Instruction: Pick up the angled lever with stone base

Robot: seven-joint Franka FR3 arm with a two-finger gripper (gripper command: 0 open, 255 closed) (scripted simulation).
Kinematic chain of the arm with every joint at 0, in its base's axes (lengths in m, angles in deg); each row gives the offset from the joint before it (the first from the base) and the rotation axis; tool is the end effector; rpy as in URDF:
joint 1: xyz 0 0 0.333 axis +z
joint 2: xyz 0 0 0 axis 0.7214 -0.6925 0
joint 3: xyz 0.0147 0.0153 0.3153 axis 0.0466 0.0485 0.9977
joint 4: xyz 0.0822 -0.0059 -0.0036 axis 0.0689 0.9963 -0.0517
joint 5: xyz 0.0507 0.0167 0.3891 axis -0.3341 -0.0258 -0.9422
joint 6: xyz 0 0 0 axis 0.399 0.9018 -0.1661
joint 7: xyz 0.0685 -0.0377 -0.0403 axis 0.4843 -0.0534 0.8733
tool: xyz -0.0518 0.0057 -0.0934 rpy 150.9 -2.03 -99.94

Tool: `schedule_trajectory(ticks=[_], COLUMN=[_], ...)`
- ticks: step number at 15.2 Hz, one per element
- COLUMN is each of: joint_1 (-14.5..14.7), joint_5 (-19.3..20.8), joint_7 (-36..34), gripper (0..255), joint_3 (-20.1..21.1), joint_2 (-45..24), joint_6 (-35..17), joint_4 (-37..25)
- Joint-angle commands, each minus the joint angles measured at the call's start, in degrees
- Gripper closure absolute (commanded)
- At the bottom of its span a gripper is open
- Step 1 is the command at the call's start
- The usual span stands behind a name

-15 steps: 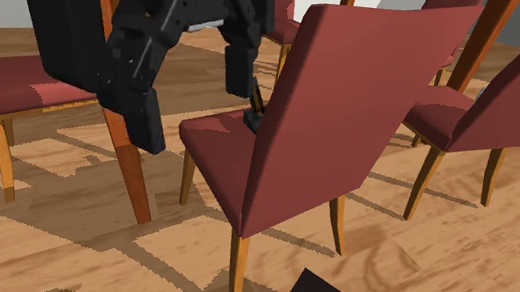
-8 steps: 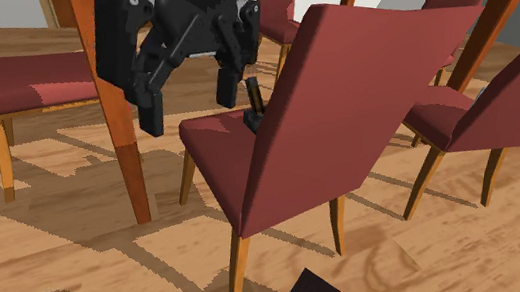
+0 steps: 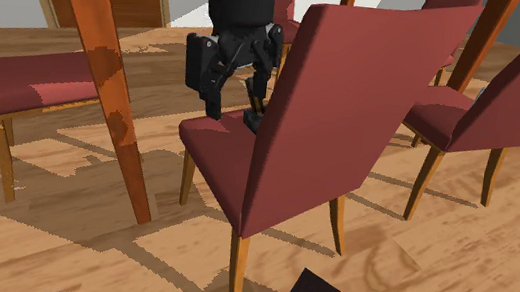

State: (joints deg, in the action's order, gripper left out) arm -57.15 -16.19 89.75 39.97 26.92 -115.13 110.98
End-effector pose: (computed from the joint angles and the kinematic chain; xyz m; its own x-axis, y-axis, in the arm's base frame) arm 0.3990 -0.1699 0.5273 0.9979 -0.0642 -0.0105 -0.0641 -0.9979 0.0066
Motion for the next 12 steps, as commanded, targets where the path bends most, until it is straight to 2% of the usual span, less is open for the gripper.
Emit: schedule_trajectory(ticks=[1,6,12], joint_1=[-0.84,-2.51,-4.87], joint_5=[0.13,-1.02,-4.45], joint_7=[1.22,3.79,7.49], gripper=[0,0,0], joint_3=[-1.72,-5.31,-8.97], joint_2=[-3.39,-11.91,-22.92], joint_6=[-2.25,-6.82,-10.77], joint_4=[-1.47,-5.99,-13.31])
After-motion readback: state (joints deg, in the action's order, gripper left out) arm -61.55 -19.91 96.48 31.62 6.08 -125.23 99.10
